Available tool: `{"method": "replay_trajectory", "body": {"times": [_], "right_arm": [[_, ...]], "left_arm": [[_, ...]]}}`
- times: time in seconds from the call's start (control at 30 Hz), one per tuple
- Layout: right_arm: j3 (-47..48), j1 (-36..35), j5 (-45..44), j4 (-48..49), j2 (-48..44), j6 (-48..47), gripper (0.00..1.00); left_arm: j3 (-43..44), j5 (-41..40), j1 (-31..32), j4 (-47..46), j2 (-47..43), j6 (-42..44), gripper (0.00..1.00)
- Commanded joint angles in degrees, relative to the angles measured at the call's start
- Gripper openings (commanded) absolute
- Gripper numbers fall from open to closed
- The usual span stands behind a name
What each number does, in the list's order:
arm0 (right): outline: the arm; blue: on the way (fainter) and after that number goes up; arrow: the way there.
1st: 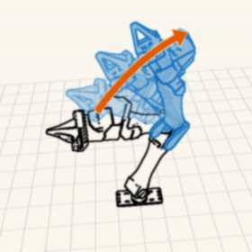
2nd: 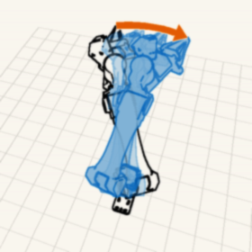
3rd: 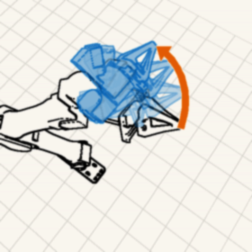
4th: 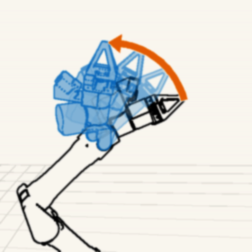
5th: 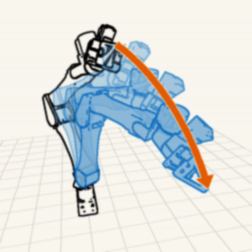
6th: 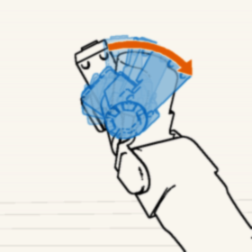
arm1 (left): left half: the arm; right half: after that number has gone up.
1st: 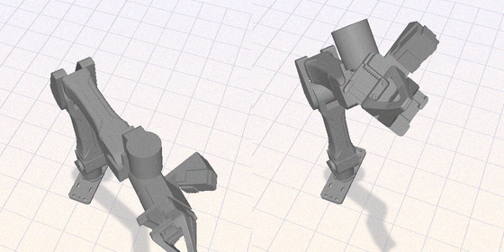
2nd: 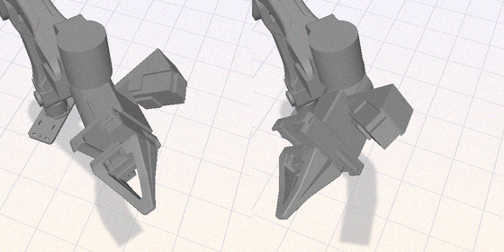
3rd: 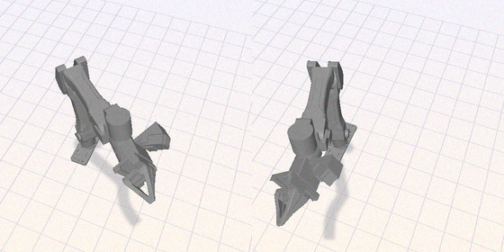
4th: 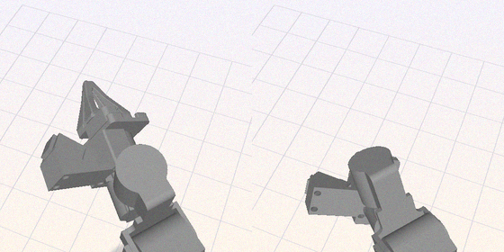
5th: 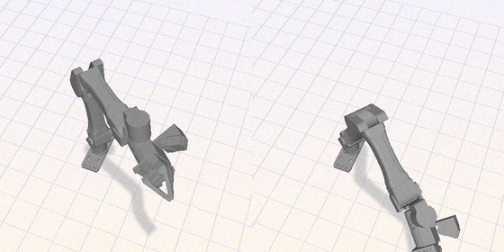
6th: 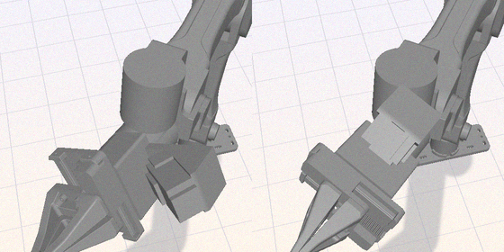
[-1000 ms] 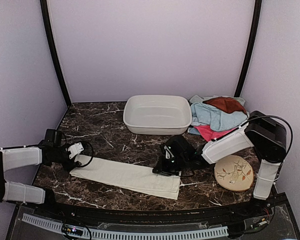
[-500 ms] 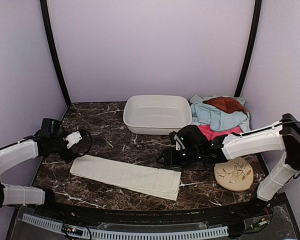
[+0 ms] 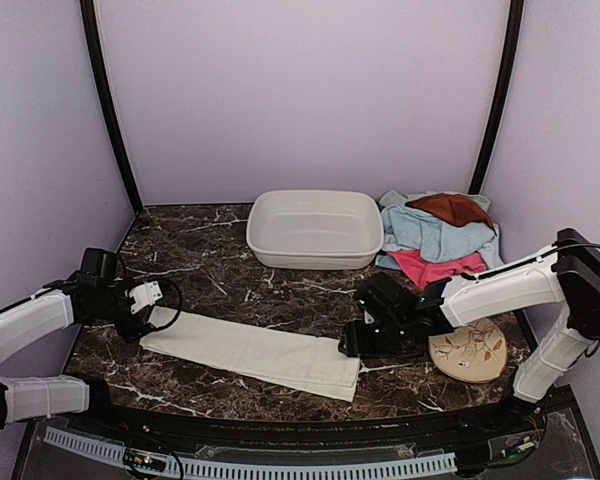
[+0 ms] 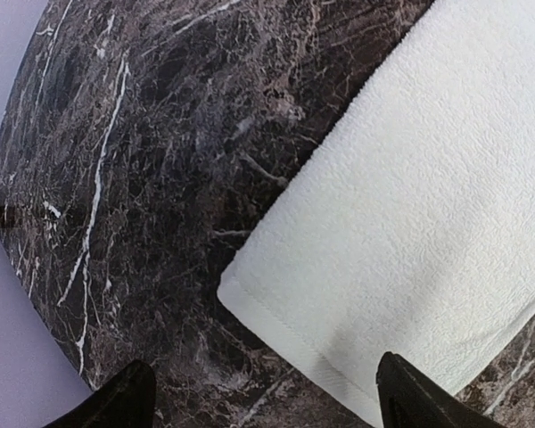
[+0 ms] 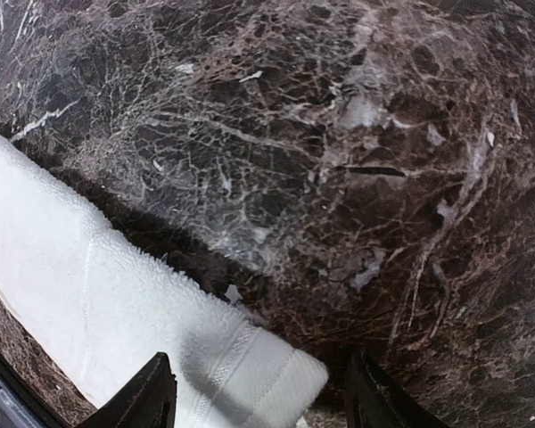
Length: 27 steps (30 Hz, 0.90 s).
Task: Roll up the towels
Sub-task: Move the towel to the center of the board.
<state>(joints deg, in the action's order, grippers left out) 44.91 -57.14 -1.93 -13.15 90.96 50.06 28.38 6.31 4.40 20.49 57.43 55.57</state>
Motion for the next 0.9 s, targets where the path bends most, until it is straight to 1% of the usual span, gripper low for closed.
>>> {"method": "replay_trajectory", "body": {"times": [0.0, 0.03, 0.1, 0.17, 0.2, 0.3, 0.37, 0.47, 0.5, 0.6, 0.67, 0.77, 0.87], "right_arm": [[1.14, -1.06, 0.11, 0.69, 3.41, 0.12, 0.62], [1.41, -1.31, 0.45, 1.09, 3.76, 0.35, 0.6], [2.13, -1.98, 0.53, 1.02, 4.4, 0.74, 0.52], [2.63, -2.49, 0.36, 0.69, 4.53, 1.18, 0.42], [2.65, -2.6, 0.31, 0.4, 4.39, 1.32, 0.36], [3.11, -2.51, -1.3, -1.91, 3.1, 1.41, 0.12], [4.07, -1.87, -2.89, -4.98, 2.16, 0.13, 0.0], [4.52, 0.44, -3.84, -8.81, 0.87, -1.87, 0.0], [4.49, 1.48, -3.94, -10.18, -1.22, -2.74, 0.0], [5.19, 4.3, -4.94, -15.73, -3.03, -5.97, 0.0], [5.95, 6.09, -6.44, -20.34, -3.73, -8.66, 0.0], [7.26, 8.25, -11.47, -28.15, -4.27, -12.06, 0.0], [8.56, 10.7, -15.41, -33.93, -4.95, -14.18, 0.0]], "left_arm": [[-3.06, -3.06, 0.26, -1.68, -0.88, 3.76, 0.88], [-3.49, -3.19, 0.31, -2.02, -1.0, 4.18, 0.88], [-4.25, -3.23, 0.39, -2.46, -0.98, 4.43, 0.88], [-5.01, -3.16, 0.47, -3.03, -1.05, 4.9, 0.88], [-5.42, -3.26, 0.56, -3.55, -1.09, 4.96, 0.88], [-5.9, -2.84, 0.94, -3.59, -1.09, 4.79, 0.88], [-5.55, -1.79, 1.24, -2.06, -1.28, 4.21, 0.88], [-6.12, -0.64, 2.97, -0.59, -2.33, 3.57, 0.88], [-6.59, -0.6, 4.05, -0.17, -2.72, 3.36, 0.88], [-8.34, -1.09, 8.93, 1.79, -4.56, 1.97, 0.88], [-8.05, -0.55, 11.71, 3.17, -5.57, -0.8, 0.88], [-3.4, 4.59, 12.82, 7.47, -5.63, -7.27, 0.9], [3.97, 10.74, 12.89, 14.35, -3.68, -13.13, 0.92]]}}
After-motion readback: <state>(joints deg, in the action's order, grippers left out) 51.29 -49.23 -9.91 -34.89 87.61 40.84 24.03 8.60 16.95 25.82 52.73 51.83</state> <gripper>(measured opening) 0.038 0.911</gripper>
